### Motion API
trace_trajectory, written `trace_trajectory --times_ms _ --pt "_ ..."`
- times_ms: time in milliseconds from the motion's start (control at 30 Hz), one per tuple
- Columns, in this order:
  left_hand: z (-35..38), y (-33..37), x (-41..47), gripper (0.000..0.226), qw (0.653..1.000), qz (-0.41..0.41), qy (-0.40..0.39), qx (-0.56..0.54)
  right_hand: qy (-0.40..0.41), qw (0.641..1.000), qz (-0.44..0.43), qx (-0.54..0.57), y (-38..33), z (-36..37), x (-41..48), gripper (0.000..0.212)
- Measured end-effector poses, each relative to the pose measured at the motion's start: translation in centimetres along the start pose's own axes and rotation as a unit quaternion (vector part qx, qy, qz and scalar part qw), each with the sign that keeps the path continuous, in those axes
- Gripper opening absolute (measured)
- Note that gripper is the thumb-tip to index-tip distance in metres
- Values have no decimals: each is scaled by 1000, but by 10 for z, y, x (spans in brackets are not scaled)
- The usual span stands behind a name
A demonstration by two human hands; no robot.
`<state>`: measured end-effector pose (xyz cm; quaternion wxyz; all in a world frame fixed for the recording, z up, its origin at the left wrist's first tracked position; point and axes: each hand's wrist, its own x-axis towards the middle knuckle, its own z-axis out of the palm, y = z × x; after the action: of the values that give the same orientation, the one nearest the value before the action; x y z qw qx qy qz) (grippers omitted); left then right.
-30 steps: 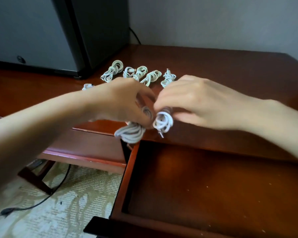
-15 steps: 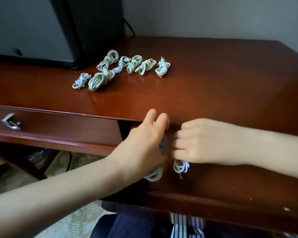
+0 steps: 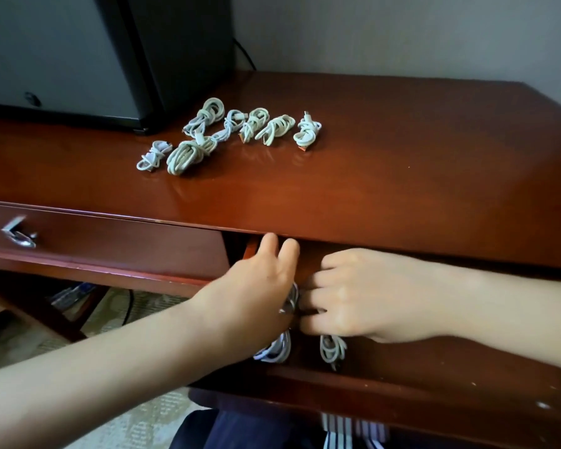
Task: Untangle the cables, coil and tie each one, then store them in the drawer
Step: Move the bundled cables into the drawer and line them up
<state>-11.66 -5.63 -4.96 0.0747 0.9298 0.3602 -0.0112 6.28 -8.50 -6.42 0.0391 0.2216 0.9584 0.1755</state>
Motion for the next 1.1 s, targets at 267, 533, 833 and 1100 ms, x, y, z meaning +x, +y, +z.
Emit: trace_trajectory --times_ms 267,533,833,1100 --pt "-72 -30 3 43 995 -32 -70 -56 -25 990 18 140 30 -46 30 16" --pt "-114 -89 17 25 979 -87 -21 -185 -17 991 134 24 88 -56 78 15" --pt "-120 -169 52 5 930 -208 165 -256 101 965 239 37 147 -51 114 25" --pt "-85 -197 91 48 944 -302 77 -112 113 947 289 86 159 -17 140 74"
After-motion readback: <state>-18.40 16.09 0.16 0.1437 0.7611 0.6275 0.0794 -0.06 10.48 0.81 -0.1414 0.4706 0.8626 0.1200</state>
